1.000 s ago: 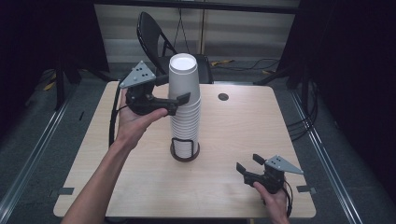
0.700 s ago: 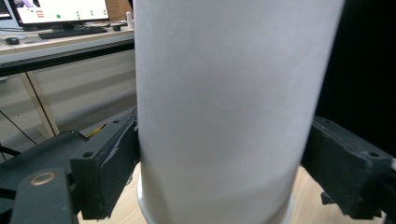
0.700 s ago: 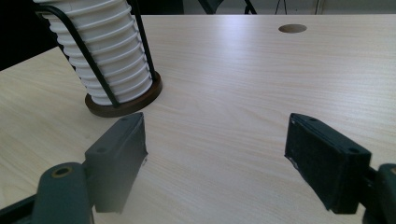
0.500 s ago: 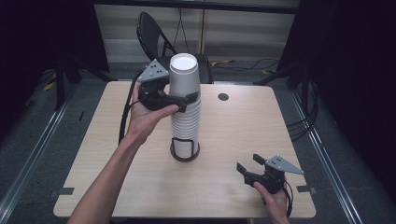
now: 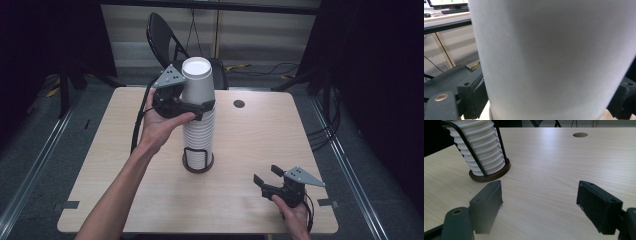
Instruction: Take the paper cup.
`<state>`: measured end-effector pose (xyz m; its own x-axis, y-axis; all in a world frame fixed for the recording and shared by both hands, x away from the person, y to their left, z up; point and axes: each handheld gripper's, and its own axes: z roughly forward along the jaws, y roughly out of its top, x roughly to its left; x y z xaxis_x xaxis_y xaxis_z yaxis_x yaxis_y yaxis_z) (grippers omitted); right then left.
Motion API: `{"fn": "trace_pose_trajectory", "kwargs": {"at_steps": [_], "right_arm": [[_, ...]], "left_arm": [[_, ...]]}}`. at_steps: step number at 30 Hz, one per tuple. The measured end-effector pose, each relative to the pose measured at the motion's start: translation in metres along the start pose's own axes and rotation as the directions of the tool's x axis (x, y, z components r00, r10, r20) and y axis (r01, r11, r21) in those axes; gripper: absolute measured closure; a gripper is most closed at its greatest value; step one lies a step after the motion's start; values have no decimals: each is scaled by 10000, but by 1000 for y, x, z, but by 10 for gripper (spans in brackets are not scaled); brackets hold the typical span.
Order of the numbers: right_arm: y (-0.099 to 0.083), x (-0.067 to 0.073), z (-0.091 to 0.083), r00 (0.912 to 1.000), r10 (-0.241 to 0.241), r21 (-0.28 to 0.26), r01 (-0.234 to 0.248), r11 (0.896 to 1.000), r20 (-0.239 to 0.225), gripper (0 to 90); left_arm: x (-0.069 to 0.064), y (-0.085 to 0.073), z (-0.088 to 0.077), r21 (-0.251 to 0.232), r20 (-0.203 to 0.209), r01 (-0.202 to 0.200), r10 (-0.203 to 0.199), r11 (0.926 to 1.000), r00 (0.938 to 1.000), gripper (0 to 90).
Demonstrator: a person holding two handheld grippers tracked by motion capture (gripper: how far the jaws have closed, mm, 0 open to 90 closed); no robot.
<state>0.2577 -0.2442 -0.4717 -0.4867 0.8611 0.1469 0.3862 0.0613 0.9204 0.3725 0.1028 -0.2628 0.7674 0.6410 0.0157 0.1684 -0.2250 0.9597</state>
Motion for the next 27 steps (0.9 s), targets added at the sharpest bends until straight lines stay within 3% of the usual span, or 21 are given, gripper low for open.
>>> {"fn": "trace_pose_trajectory", "kwargs": {"at_steps": [3, 27], "right_arm": [[0, 0, 0, 10000, 6, 7, -6, 10000, -15, 207], [0, 0, 2, 10000, 22, 58, -22, 10000, -13, 206]], "left_arm": [[-1, 1, 0, 27, -48, -126, 126, 9999, 9999, 110], [0, 3, 2, -113, -56, -4, 3, 9999, 10000, 114]]}}
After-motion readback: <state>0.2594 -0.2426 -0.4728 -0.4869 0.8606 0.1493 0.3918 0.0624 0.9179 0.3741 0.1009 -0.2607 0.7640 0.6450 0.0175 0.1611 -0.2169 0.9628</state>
